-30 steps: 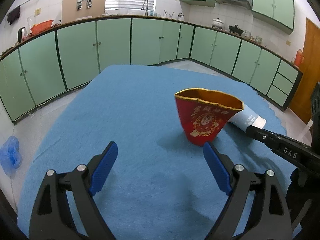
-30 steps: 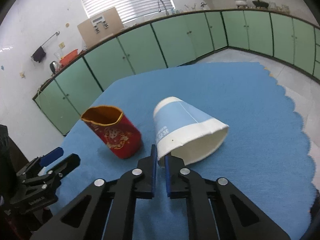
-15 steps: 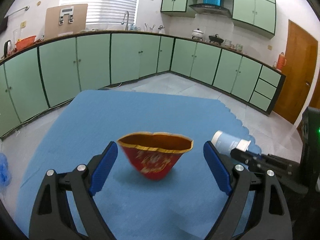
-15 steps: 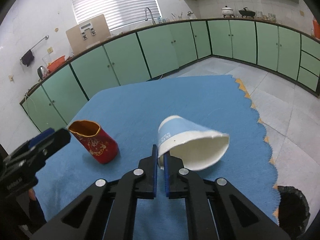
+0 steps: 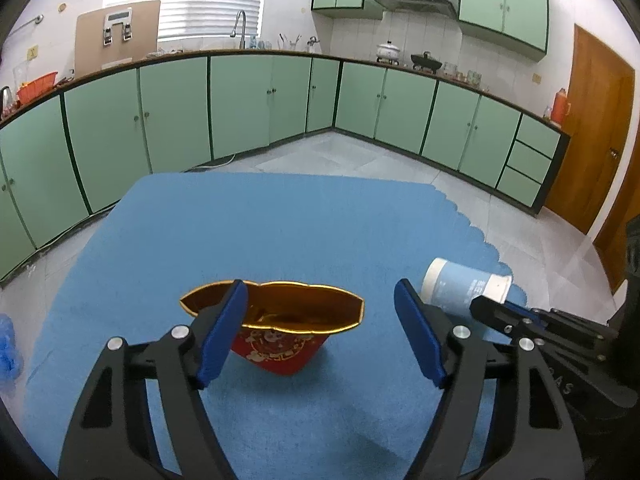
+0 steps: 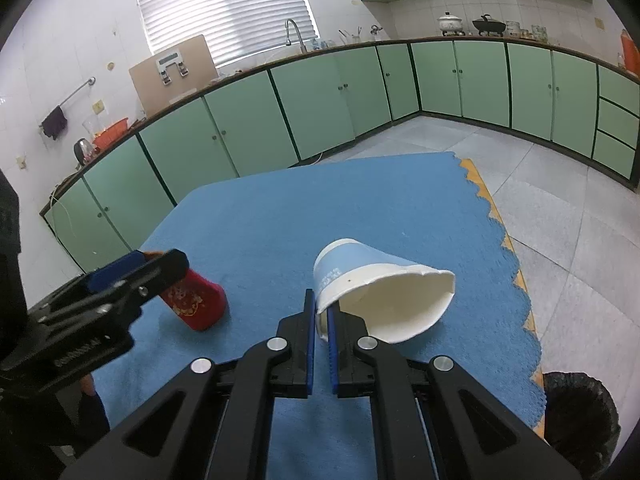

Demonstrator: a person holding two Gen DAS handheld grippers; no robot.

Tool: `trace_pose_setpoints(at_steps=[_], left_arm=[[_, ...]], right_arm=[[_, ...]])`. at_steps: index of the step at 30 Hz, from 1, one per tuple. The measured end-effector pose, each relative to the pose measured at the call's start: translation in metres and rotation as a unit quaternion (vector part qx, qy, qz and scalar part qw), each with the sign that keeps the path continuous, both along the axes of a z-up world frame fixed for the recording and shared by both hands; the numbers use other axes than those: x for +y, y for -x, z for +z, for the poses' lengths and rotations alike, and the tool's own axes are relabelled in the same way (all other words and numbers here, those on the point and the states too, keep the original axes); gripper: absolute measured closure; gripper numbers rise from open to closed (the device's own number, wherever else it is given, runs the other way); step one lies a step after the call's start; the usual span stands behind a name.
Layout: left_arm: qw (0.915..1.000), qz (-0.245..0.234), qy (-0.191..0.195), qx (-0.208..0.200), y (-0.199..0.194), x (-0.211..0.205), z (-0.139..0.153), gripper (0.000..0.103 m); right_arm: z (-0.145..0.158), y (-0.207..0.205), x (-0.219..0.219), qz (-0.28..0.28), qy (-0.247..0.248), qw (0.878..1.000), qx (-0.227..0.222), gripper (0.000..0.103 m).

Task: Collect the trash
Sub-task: 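Grasp the white paper cup with the right gripper while the left grasps the red paper cup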

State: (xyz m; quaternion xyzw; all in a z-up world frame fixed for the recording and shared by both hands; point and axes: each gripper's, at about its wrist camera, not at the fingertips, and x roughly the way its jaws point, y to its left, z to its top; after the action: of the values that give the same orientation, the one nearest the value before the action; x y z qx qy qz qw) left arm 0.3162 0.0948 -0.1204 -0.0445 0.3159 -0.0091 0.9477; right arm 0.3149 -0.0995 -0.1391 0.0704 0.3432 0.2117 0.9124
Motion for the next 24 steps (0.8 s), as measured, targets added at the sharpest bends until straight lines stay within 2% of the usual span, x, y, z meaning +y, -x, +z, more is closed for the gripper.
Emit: trace_pose_setpoints(at_steps=[8,18,23,24], left_arm=[[0.9999,0.005,-0.002,0.013,0.012,0.005,0.0,0.03],[0.998,0.034,0.019,0.05,0.024,0.027,-0.021,0.03],[0.9964,0.047,0.037,0.059,0.02,0.04,-0.025,0.043],[0.9959,0.051,0.042,0.063,0.019,0.042,-0.027,0.05]], right_arm=[[-0.001,0.0,-0.001,-0.001,0.0,1.0,0.002,0.097],[-0.002,0.0,0.002,0.004,0.001,1.0,0.01,0.097],[-0.004,-0.004,0.004,0.009,0.001,1.0,0.017,0.094],[-0.005,-0.004,0.004,0.009,0.0,1.0,0.019,0.094]])
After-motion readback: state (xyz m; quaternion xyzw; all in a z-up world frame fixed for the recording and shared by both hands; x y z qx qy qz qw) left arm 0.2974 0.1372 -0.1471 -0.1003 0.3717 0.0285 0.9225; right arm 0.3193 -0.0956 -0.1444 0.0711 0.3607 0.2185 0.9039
